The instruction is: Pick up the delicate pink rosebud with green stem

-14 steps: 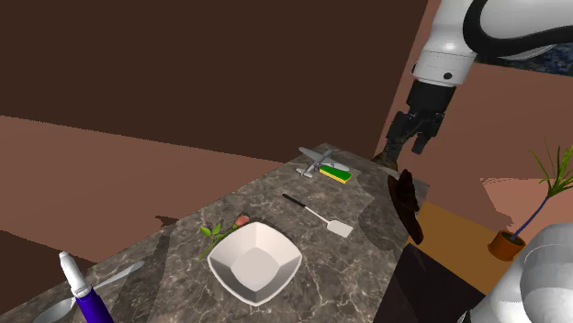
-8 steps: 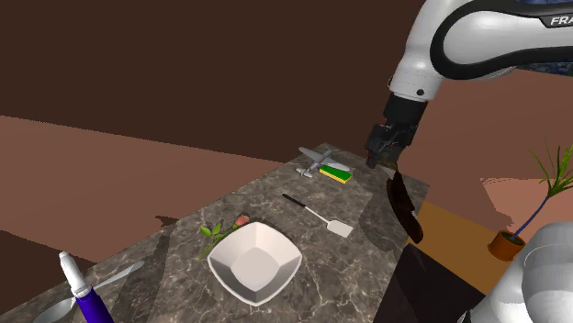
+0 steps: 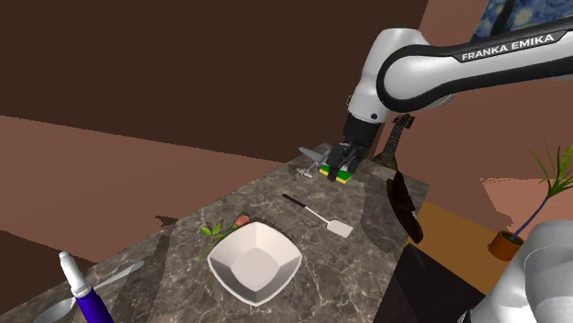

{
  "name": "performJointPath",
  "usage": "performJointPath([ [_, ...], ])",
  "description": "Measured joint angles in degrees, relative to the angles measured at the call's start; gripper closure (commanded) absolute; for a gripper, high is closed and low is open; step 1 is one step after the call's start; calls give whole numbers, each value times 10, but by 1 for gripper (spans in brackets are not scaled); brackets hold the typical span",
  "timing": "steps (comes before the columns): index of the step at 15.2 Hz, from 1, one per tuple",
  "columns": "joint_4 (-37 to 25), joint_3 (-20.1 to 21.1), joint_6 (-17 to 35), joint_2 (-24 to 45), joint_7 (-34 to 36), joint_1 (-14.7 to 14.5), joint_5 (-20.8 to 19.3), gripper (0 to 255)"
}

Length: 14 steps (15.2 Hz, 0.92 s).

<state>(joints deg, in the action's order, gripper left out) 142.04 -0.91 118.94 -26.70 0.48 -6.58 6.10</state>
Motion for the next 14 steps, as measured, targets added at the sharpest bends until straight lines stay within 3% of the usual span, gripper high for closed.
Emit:
performJointPath([
  [7,-21,9,128,123,-56,-42,45,0],
  [14,-95,23,217,263,-127,-74,96,0],
])
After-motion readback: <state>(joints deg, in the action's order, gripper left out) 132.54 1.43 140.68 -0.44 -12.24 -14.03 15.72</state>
